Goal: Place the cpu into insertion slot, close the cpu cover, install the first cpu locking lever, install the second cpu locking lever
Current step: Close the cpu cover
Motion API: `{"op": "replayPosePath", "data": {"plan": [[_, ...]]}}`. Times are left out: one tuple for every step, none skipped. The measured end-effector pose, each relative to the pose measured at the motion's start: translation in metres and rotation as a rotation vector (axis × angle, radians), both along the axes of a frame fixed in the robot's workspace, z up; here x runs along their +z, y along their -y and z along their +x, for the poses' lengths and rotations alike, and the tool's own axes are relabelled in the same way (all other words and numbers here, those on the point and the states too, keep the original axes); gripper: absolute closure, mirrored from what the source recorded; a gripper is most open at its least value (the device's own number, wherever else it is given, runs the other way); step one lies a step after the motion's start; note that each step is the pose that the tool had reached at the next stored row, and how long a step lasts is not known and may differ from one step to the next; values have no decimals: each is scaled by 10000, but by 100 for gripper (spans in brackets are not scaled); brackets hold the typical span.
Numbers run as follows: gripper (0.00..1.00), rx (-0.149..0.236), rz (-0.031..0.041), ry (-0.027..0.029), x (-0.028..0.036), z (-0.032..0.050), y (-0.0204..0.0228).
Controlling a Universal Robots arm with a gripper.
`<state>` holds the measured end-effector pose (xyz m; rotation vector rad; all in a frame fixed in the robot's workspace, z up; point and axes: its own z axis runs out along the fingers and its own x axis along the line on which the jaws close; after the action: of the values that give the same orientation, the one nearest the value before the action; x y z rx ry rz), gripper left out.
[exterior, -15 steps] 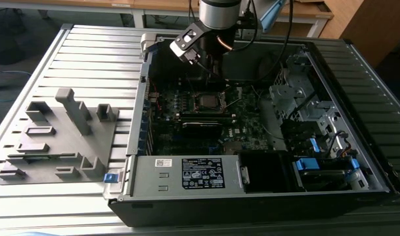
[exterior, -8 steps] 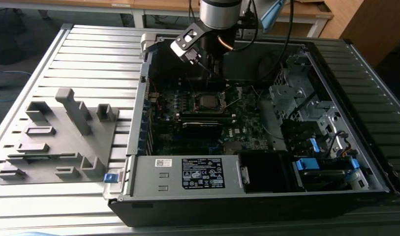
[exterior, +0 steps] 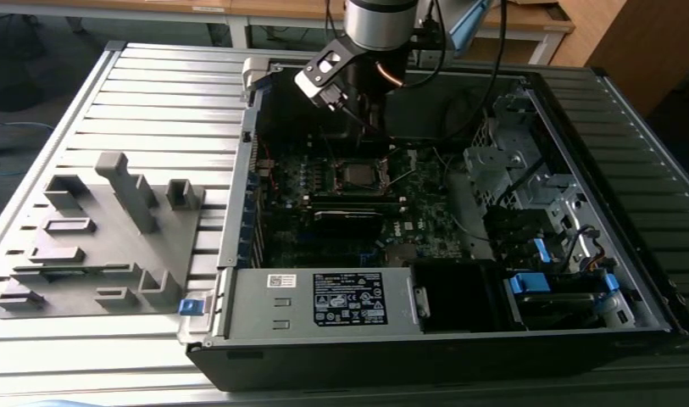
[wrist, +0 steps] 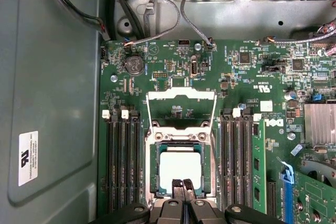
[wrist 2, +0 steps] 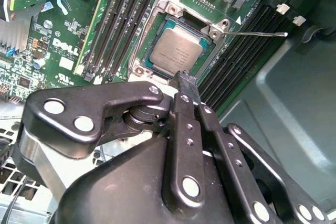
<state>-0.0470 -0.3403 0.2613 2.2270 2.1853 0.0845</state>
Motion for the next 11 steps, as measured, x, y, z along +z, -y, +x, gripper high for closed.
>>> {"op": "replayPosePath", "data": {"plan": [[89,-1,0,0,0,3,0],[89,-2,0,0,0,6,0],[89,-1,0,0,0,9,0],[89,-2,0,0,0,10,0],[89,-1,0,0,0,57,0],[89,-2,0,0,0,121,0],[89,-2,-1,0,0,122,0],[89,-2,0,0,0,122,0],[89,-2,0,0,0,123,0],[89,-2,-1,0,0,123,0],[89,-2,0,0,0,123,0]]}}
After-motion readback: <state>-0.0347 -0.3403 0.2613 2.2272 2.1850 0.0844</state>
